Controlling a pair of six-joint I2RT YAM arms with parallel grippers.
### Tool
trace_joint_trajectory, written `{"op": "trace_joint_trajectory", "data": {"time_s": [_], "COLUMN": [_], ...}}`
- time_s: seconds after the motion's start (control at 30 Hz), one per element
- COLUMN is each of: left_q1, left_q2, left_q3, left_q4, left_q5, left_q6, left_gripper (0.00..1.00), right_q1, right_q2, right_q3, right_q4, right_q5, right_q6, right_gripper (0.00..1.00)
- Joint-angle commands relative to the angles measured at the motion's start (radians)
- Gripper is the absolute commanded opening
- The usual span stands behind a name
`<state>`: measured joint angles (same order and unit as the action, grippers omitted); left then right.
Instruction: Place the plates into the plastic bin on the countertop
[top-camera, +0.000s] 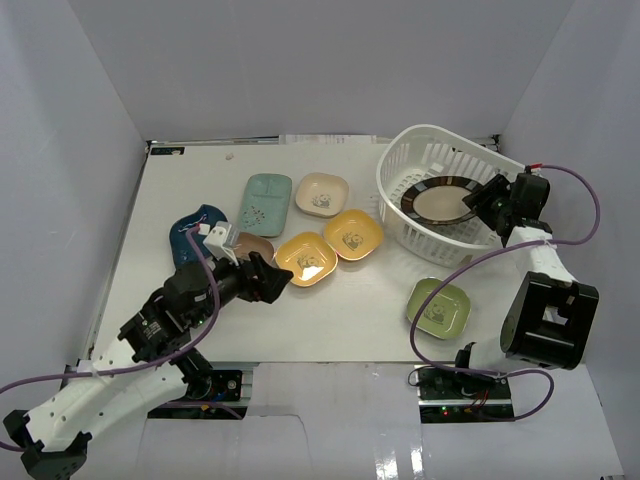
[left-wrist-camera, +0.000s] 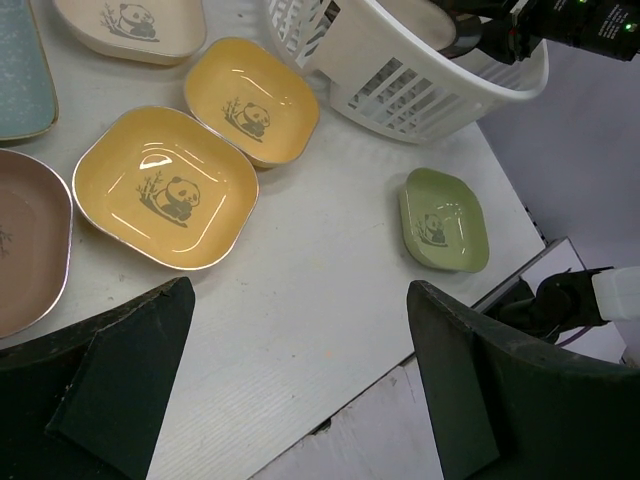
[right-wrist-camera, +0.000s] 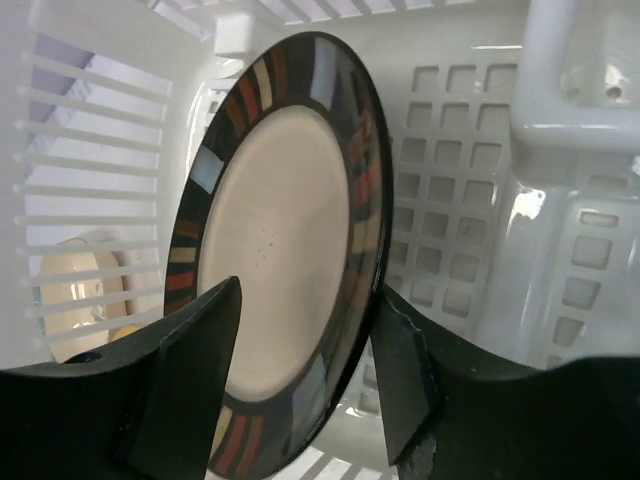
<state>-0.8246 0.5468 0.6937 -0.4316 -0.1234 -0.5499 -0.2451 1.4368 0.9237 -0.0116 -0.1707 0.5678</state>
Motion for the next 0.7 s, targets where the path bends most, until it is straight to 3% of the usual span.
{"op": "trace_joint_trajectory", "data": {"time_s": [0.0, 0.07, 0.23, 0.47, 0.67], "left_q1": [0.001, 0.001, 0.001, 0.001, 0.005], "left_q2": [-0.022, -0.013, 0.087, 0.180, 0.338], "left_q3": [-0.020, -0.016, 0.020, 0.064, 0.154], "left_q4": [0.037, 0.034, 0.027, 0.090, 0.111], "left_q5": [-0.028, -0.074, -0.131, -0.197, -0.318], "left_q6": [-0.002, 0.001, -0.004, -0.031, -0.009], "left_gripper": [0.98, 0.98, 0.98, 0.95, 0.92], "right_q1": [-0.003, -0.002, 0.021, 0.115, 0.220], "right_q2": [-0.039, -0.055, -0.078, -0.098, -0.206], "right_q3": [0.026, 0.030, 0.040, 0.084, 0.034], "right_q4": [0.082, 0.068, 0.047, 0.013, 0.084], "right_q5": [0.003, 0.042, 0.135, 0.332, 0.211], "right_q6": [-0.043, -0.062, -0.086, -0.163, -0.164], "right_gripper": [0.62, 0.78, 0.99, 0.91, 0.96]}}
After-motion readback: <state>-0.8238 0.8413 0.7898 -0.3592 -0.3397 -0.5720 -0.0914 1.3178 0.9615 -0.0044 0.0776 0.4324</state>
